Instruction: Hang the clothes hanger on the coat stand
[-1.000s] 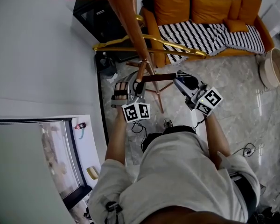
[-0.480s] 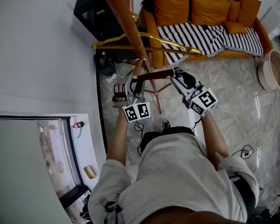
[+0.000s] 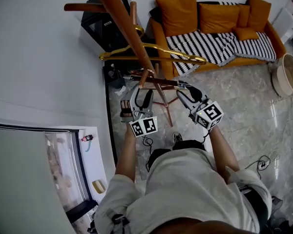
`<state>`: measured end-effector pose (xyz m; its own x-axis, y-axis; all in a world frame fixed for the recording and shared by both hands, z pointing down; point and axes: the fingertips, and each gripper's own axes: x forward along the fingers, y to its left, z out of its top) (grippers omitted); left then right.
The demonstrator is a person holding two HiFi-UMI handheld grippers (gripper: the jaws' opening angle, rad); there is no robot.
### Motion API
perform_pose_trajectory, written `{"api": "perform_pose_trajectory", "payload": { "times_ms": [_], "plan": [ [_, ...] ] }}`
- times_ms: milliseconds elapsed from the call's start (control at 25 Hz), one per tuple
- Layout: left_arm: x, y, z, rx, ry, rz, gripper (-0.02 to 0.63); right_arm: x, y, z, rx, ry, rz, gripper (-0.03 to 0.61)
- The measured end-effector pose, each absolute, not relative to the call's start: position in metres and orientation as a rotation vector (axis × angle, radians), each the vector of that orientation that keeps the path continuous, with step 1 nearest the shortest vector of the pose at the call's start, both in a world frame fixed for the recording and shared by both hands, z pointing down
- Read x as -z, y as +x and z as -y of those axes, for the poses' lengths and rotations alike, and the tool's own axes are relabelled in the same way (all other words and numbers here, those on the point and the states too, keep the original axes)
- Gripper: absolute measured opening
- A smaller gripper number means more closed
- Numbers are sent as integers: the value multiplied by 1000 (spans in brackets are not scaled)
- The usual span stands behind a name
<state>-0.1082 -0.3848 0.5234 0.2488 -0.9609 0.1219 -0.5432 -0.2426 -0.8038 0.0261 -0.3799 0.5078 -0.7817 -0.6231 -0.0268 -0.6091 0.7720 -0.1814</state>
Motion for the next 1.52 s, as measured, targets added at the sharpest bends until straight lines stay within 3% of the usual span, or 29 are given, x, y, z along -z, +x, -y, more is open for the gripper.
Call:
{"api": "perform_pose_trajectory", "payload": {
  "times_ms": [400, 640, 760, 840, 880, 960, 1040, 1520],
  "plan": [
    [-531, -104, 353, 798, -2098, -1503, 284, -524, 36, 358, 298, -1137, -2852, 184],
    [-524, -114, 320, 566, -2297, -1722, 282, -525, 47, 336, 277, -1350, -2790, 183],
    [-519, -123, 300, 447, -2417, -1832, 281, -514, 45, 319, 206, -1449, -2748, 141],
    [-520, -124, 283, 378, -2493, -1870, 237, -508, 46, 305, 152, -1526, -2721, 63],
    [-521, -124, 274, 351, -2517, -1882, 170, -505, 47, 298, 132, -1562, -2710, 40],
    [-521, -126, 257, 307, -2528, -1907, 66, -501, 46, 281, 110, -1608, -2706, 21],
    [-521, -130, 238, 280, -2517, -1948, 20, -498, 41, 259, 79, -1628, -2726, 12],
    [-520, -117, 113, 136, -2572, -1992, 11, -482, 22, 115, -245, -1699, -2833, 5]
  ]
}}
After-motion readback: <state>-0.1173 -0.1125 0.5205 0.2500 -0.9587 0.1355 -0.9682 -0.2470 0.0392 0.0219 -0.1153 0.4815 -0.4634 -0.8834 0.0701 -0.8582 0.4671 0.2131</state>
